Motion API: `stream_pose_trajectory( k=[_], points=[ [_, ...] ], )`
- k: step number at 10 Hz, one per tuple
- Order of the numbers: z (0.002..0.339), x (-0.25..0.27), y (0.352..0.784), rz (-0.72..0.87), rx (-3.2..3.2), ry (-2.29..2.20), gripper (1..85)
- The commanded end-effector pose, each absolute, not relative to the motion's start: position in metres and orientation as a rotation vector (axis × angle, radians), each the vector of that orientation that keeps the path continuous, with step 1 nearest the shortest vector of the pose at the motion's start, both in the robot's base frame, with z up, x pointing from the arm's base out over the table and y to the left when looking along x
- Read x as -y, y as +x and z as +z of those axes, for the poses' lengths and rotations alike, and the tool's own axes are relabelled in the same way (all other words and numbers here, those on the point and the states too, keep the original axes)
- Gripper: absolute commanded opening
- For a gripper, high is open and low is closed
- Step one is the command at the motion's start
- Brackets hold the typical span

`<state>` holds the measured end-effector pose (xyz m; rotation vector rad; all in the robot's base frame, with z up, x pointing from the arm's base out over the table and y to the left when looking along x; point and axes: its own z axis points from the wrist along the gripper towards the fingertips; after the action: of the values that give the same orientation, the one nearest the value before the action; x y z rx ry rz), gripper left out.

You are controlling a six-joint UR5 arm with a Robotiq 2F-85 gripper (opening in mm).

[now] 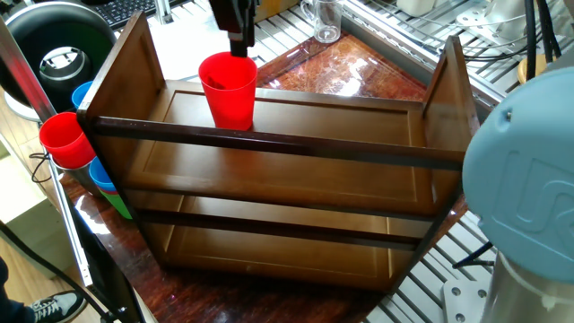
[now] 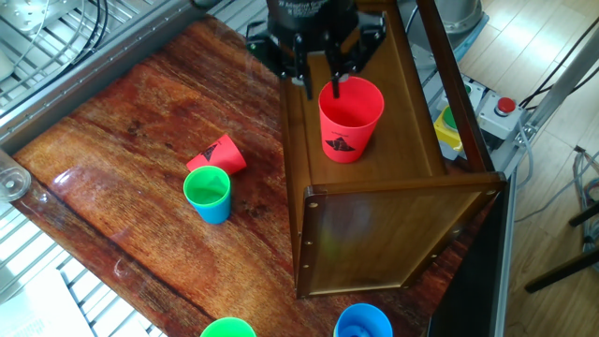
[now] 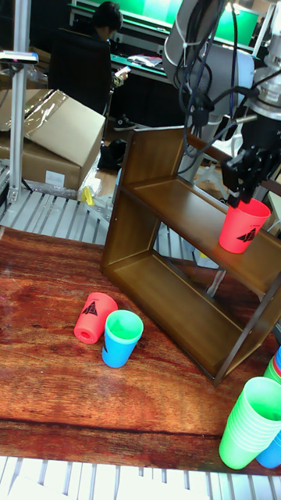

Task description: Take the cups off the shelf and stack them together

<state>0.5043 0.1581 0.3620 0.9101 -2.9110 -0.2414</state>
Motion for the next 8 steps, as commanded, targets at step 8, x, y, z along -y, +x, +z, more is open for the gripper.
stream_pose_trajectory(
  k=[8],
  points=[
    [0.339, -0.151, 0.521, -0.175, 2.949, 0.904, 1.3]
  ],
)
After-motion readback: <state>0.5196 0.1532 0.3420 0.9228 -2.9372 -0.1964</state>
